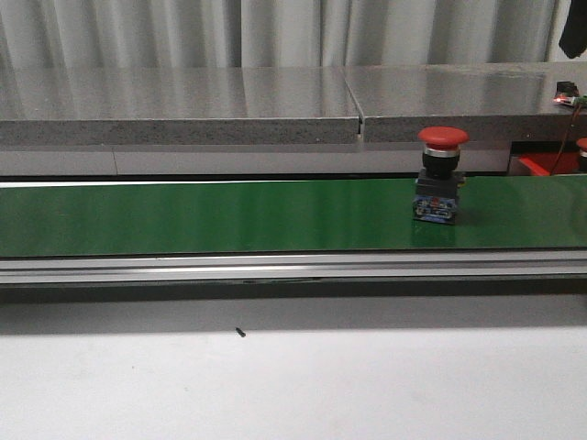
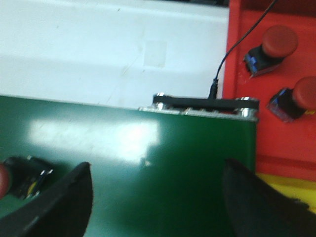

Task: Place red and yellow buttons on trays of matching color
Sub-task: 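Grasp the second red button at the belt end with the right gripper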

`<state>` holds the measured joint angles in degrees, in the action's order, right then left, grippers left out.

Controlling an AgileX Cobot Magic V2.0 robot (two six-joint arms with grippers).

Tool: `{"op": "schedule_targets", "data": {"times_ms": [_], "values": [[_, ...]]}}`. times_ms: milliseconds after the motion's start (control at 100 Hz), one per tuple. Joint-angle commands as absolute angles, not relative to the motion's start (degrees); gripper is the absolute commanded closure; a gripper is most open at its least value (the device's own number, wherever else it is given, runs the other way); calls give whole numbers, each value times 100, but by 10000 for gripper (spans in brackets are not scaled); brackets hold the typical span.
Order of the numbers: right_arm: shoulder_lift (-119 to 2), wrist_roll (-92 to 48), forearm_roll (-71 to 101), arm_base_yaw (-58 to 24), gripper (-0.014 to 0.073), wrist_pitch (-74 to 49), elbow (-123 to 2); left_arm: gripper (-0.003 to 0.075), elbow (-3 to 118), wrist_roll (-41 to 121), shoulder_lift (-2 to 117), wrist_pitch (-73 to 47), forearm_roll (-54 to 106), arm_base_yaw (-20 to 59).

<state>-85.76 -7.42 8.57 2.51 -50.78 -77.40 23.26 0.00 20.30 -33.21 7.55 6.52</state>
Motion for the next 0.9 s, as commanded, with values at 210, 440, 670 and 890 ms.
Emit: {"op": "schedule_targets", "data": {"times_ms": [210, 440, 670, 890], "values": [[-8203, -1869, 1707, 170, 54, -6350, -7864, 741, 2474, 0, 2067, -2881, 838, 651], [-8209, -1869, 1707, -157, 54, -6058, -7664, 741, 2474, 0, 2067, -2881, 838, 651], [-8326, -1869, 1707, -381, 54, -5288, -7085, 741, 2474, 0, 2067, -2881, 838, 651], [-8678, -1914, 1700, -486, 54, -4872, -6950, 741, 2474, 0, 2067, -2881, 838, 651]]}}
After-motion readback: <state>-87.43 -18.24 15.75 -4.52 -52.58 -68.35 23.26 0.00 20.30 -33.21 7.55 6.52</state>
